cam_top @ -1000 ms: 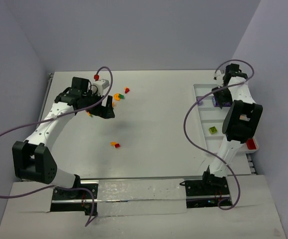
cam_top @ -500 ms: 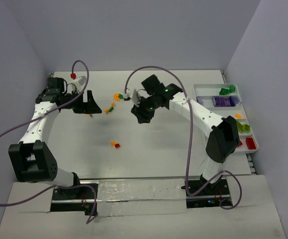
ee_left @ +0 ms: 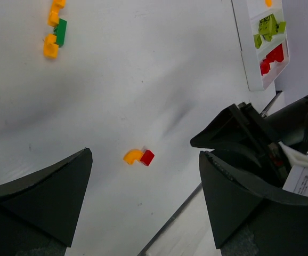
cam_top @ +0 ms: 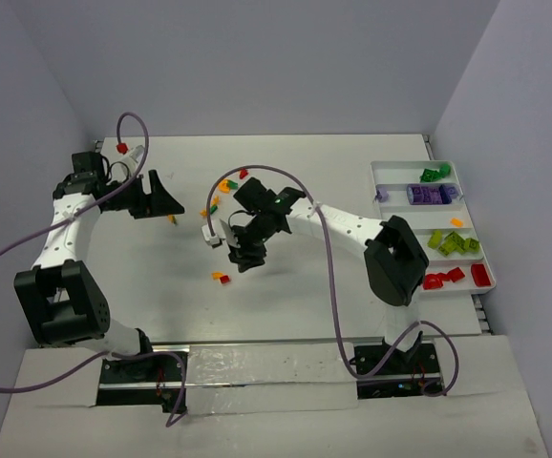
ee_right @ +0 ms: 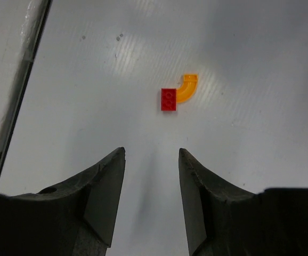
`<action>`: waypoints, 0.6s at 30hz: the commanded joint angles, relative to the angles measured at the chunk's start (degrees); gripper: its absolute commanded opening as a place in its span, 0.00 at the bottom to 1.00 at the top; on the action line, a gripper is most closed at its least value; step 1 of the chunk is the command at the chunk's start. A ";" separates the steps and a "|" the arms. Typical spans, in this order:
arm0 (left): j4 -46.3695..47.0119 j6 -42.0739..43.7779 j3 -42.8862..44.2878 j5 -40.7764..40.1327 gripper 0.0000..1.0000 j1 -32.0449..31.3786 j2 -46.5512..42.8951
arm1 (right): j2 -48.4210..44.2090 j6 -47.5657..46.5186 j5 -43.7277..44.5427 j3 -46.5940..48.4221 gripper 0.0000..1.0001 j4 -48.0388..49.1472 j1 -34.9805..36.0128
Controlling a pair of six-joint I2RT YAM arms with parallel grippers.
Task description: Sort the legos into containers by color
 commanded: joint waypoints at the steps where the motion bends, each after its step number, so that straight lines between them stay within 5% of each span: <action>1: 2.26 -0.41 -0.75 3.21 0.91 1.18 -2.32 | 3.59 -5.19 -0.42 2.56 0.52 3.00 2.95; 18: 2.33 1.75 -1.58 5.88 0.91 4.07 -0.93 | 13.80 -0.82 10.48 7.61 0.52 3.83 7.49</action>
